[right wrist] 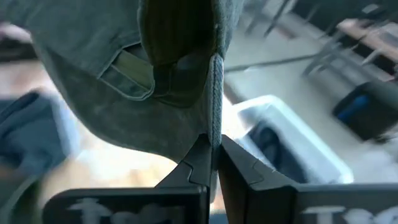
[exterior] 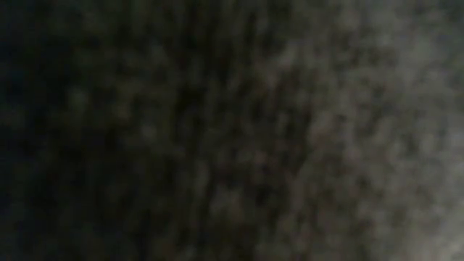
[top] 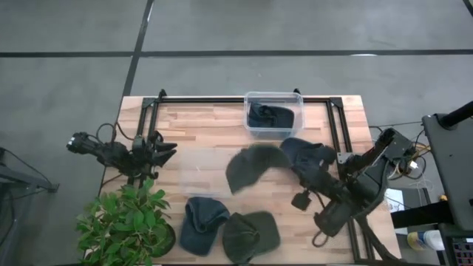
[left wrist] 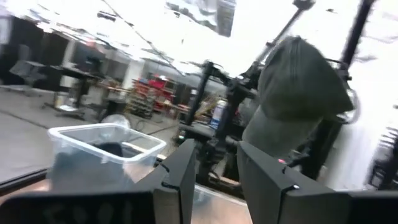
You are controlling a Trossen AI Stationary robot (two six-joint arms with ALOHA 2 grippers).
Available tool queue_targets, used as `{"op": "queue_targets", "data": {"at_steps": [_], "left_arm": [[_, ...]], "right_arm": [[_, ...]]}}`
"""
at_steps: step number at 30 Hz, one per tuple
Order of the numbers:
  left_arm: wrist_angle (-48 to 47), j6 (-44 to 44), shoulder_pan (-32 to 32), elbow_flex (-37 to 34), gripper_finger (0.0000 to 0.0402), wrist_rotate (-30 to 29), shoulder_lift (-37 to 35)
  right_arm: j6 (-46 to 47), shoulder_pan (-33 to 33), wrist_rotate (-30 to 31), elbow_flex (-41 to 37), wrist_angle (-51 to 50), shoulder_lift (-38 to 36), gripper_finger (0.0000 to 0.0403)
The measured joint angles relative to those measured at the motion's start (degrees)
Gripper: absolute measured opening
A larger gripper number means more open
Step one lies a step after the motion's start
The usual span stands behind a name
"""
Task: Pick & Place hat
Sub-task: Put the right gray cap into the bottom transparent bin
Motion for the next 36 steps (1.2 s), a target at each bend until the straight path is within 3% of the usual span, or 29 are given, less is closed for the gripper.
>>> {"op": "queue_targets", "data": {"at_steps": [4, 10, 17, 21, 26, 32, 36], "left_arm": [[0.0, 1.6, 0.0, 0.0, 0.0112, -7.4, 0.0], [0.2, 4.1, 0.0, 0.0, 0.0112, -7.6, 0.0], [0.2, 4.3, 0.0, 0.0, 0.0112, -7.5, 1.1], [0.3, 4.3, 0.0, 0.1, 0.0112, -7.5, 1.9], [1.4, 5.6, 0.0, 0.1, 0.0112, -8.5, 3.1], [3.3, 10.1, 0.0, 0.1, 0.0115, -18.8, 4.2], [3.4, 10.9, 0.0, 0.1, 0.0129, -14.4, 4.7]], "right_arm": [[-6.7, -4.8, 4.4, -0.6, 5.1, 0.1, 0.0011], [-24.3, -13.1, 4.7, -2.0, 19.2, 0.6, 0.0011], [-45.4, -21.2, 2.9, -2.4, 39.8, 2.4, 0.0011], [-54.8, -25.9, -4.3, -2.4, 53.0, 3.8, 0.0012], [-57.5, -31.2, -16.1, -2.4, 64.9, 5.4, 0.0012], [-57.4, -35.0, -18.5, -2.4, 66.6, 8.6, 0.0012], [-57.2, -36.5, -22.8, -2.4, 67.5, 10.9, 0.0012]]}}
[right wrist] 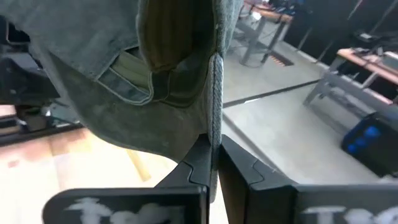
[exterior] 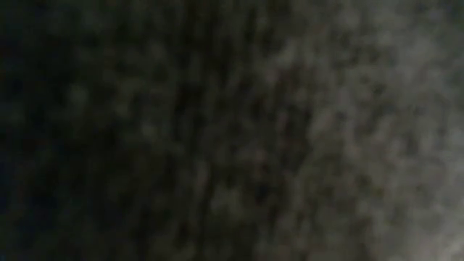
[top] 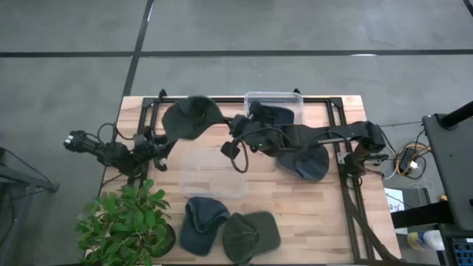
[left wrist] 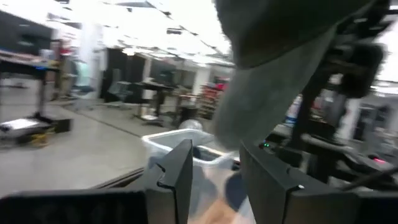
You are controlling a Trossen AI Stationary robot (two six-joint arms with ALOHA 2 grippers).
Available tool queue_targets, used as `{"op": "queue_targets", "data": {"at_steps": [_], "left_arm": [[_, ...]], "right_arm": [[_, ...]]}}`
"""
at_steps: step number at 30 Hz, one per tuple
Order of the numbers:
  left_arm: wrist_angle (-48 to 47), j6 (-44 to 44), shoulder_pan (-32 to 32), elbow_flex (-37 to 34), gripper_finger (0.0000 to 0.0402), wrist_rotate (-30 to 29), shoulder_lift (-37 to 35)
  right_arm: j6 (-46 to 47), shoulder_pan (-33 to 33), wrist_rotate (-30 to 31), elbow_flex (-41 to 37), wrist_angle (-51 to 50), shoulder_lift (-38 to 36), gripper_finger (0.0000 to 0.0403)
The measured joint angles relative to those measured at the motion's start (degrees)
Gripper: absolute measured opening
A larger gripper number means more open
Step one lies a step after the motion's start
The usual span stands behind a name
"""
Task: Pick & Place hat
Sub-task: Put the right gray cap into the bottom transparent bin
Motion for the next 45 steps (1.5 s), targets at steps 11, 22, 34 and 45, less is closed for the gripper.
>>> {"op": "queue_targets", "data": {"at_steps": [11, 22, 34, 45], "left_arm": [[3.2, -0.9, 0.0, 0.0, 0.0162, 4.8, 5.5], [4.9, -0.4, 0.0, 0.0, 0.0163, 4.6, 6.6], [7.8, 3.8, 0.0, 0.0, 0.0163, 3.3, 6.6], [10.5, 5.9, 0.0, 0.0, 0.0163, 3.9, 6.6]], "right_arm": [[-3.2, -0.3, -0.8, 0.0, 6.9, 4.6, 0.0012], [-5.9, -0.4, 0.8, 1.1, 11.4, 4.1, 0.0012], [-1.2, -0.4, -4.3, 1.7, 10.4, 4.2, 0.0012], [0.0, -1.0, -6.3, 1.5, 10.4, 4.2, 0.0012]]}}
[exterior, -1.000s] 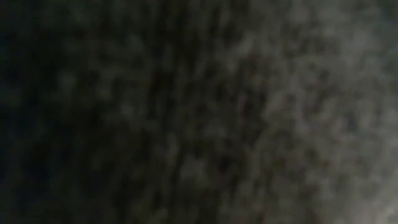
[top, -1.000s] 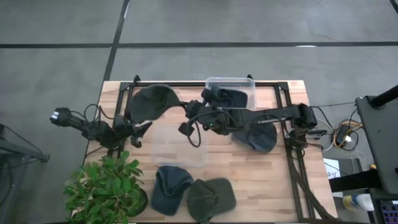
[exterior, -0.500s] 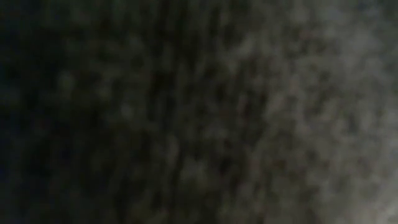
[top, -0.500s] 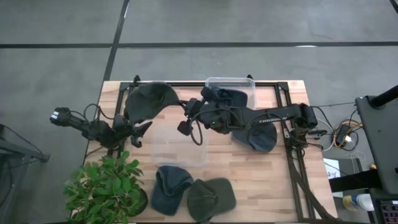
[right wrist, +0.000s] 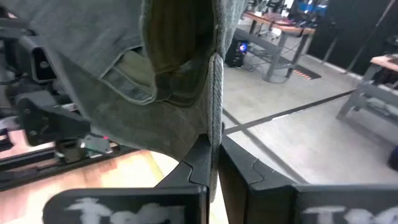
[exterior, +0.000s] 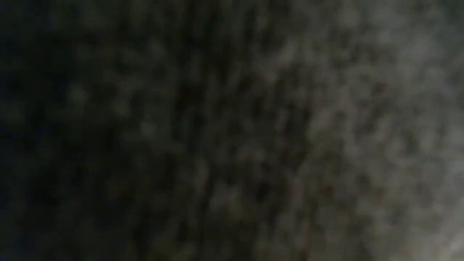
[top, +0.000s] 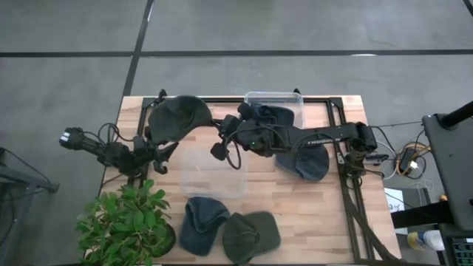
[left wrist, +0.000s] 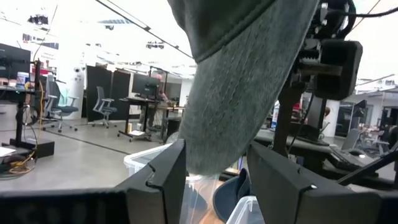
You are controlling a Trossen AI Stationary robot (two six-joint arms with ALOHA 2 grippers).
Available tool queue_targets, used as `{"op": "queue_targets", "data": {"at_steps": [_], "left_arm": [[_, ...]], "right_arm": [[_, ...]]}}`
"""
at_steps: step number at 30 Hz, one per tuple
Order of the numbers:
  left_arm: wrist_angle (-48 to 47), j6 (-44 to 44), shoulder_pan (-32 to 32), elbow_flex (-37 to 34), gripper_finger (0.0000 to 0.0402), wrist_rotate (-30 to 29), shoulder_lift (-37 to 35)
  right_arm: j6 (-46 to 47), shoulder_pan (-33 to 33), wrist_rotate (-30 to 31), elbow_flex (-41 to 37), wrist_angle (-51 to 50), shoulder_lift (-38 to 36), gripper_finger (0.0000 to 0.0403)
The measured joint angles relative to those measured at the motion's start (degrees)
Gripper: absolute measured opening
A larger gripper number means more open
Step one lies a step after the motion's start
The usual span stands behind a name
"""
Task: Pick & Place hat
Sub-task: Put the right gray cap into the bottom transparent bin
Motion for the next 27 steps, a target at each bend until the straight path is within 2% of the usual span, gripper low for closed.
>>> {"op": "queue_targets", "data": {"at_steps": [4, 8, 15, 23, 27], "left_arm": [[0.5, -1.0, 0.0, 0.0, 0.0158, 0.0, 0.0], [0.7, -3.4, 0.0, 0.0, 0.013, -0.1, 0.0], [0.8, -6.9, 0.0, 0.3, 0.0018, 0.3, 0.0], [2.3, -6.7, 0.0, 1.0, 0.0005, 0.9, 0.0], [4.3, -6.8, 0.0, 1.0, 0.0003, 0.9, 0.0]], "right_arm": [[0.2, 0.1, -0.5, -0.1, 0.0, 0.0, 0.0012], [0.3, 0.0, -0.5, -0.1, -0.1, 0.0, 0.0013], [0.3, 0.0, -1.8, -0.2, -0.3, 0.0, 0.0013], [-0.7, 0.0, -2.7, -0.5, -0.1, -0.1, 0.0015], [-3.9, 0.1, -3.2, -0.5, 0.1, -0.1, 0.004]]}}
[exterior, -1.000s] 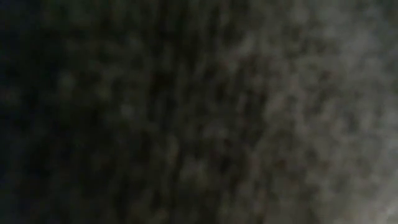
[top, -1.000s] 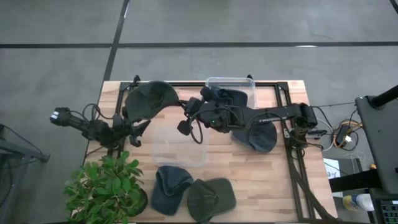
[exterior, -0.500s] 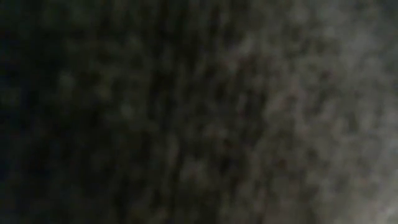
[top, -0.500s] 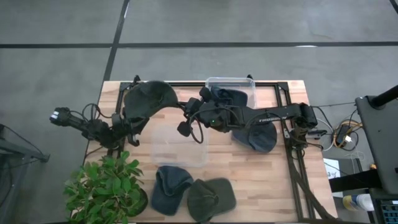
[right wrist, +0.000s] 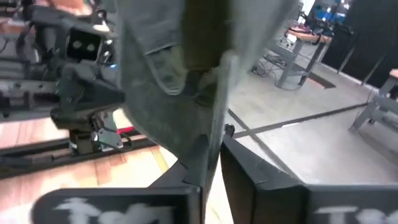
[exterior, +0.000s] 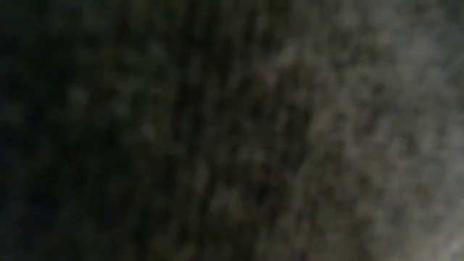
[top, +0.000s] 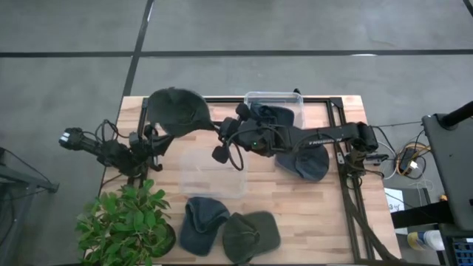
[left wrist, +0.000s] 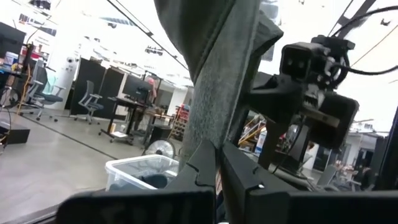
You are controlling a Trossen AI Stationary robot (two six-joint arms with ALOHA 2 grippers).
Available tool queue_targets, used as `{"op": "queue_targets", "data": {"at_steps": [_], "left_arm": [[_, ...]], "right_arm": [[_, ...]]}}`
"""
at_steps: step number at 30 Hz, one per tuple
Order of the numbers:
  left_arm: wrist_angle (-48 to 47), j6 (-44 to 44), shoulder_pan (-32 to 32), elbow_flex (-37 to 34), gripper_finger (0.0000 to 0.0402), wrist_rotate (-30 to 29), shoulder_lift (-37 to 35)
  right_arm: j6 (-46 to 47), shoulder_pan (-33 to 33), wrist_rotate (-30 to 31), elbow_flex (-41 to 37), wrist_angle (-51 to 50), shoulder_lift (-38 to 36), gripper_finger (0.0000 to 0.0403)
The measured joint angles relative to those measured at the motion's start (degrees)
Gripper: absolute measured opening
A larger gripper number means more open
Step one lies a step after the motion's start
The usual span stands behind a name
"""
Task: Pick & Place hat
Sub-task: Put the right gray cap into the bottom transparent bin
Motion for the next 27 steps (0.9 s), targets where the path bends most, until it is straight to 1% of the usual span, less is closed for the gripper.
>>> {"op": "queue_targets", "data": {"at_steps": [6, 10, 12, 15, 17, 20, 23, 25, 27], "left_arm": [[0.7, -0.1, 0.0, 0.0, 0.0001, 0.3, 0.0], [3.2, 0.2, 0.0, 0.0, 0.0001, 1.2, 0.0], [6.5, 0.8, 0.0, 0.0, 0.0001, 1.2, 0.0], [13.7, 5.2, 0.0, -0.1, 0.0, 1.8, 0.0], [18.1, 7.8, 0.0, 0.0, 0.0, 2.6, -0.1], [22.2, 9.8, 0.0, 0.0, 0.0, 3.8, -0.1], [25.1, 10.2, 0.0, 0.0, 0.0, 6.5, -0.1], [25.1, 10.2, 0.0, 0.1, 0.0, 6.9, -0.1], [25.0, 9.5, 0.0, 0.5, 0.0, 7.5, 0.0]], "right_arm": [[-5.9, 0.0, 0.2, 0.7, 0.7, -0.1, 0.0114], [-9.1, 0.0, 0.7, 0.8, 3.4, -0.3, 0.0163], [-10.6, 0.1, 0.8, 0.8, 3.8, -0.3, 0.0185], [-12.5, 0.4, 1.2, 0.8, 4.3, -0.3, 0.0211], [-13.7, 0.6, 1.5, 0.8, 5.8, -0.3, 0.0223], [-14.6, 0.7, 1.3, 0.8, 9.4, -0.3, 0.0234], [-14.6, 0.6, -2.4, 0.5, 13.3, -0.1, 0.0239], [-14.5, 0.6, -4.8, 0.4, 15.4, 0.1, 0.024], [-14.9, 0.6, -5.8, 0.2, 18.3, 0.8, 0.0239]]}}
